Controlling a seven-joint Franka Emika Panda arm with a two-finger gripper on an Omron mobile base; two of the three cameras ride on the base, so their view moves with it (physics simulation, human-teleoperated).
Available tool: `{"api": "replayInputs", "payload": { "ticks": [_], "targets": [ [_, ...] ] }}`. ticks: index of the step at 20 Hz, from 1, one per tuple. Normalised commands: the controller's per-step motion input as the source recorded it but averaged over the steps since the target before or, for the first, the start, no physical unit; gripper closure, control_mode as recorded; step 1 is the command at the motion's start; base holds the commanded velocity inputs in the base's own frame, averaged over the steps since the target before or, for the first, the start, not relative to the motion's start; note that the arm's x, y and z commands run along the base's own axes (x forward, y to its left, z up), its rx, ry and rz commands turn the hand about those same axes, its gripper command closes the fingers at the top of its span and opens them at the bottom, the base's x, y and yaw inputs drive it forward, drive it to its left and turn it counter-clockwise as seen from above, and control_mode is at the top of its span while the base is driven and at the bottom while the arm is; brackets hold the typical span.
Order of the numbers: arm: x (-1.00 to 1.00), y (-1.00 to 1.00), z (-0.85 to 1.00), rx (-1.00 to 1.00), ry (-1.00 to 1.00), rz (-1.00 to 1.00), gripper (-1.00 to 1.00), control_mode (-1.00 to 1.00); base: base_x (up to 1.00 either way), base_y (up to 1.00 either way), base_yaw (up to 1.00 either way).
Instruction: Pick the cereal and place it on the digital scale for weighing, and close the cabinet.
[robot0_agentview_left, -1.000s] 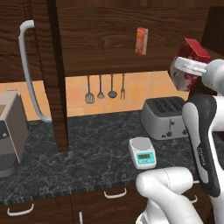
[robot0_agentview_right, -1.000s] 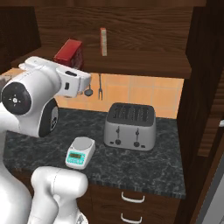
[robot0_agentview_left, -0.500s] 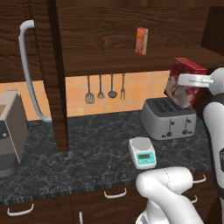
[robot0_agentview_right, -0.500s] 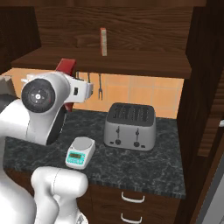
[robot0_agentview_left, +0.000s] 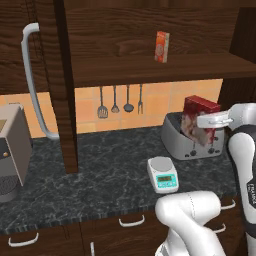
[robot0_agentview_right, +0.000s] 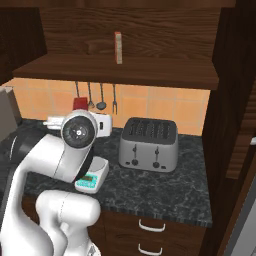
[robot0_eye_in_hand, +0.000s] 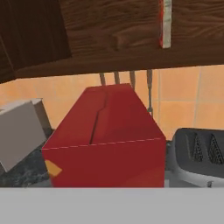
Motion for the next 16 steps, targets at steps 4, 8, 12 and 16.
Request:
{"api": "replayInputs", "payload": {
  "ticks": [4,8,12,16],
  "targets": [
    [0.31,0.0,-0.81,-0.03,0.08,0.06,1.0,-1.0,0.0,0.0,0.0],
    [0.23,0.08,-0.71,-0.06,0.09,0.08,1.0,-1.0,0.0,0.0,0.0],
    [0.15,0.01,-0.66,0.0,0.02,0.15,1.0,-1.0,0.0,0.0,0.0],
    [0.25,0.08,-0.53,0.0,-0.05,0.21,1.0,-1.0,0.0,0.0,0.0]
  ]
}}
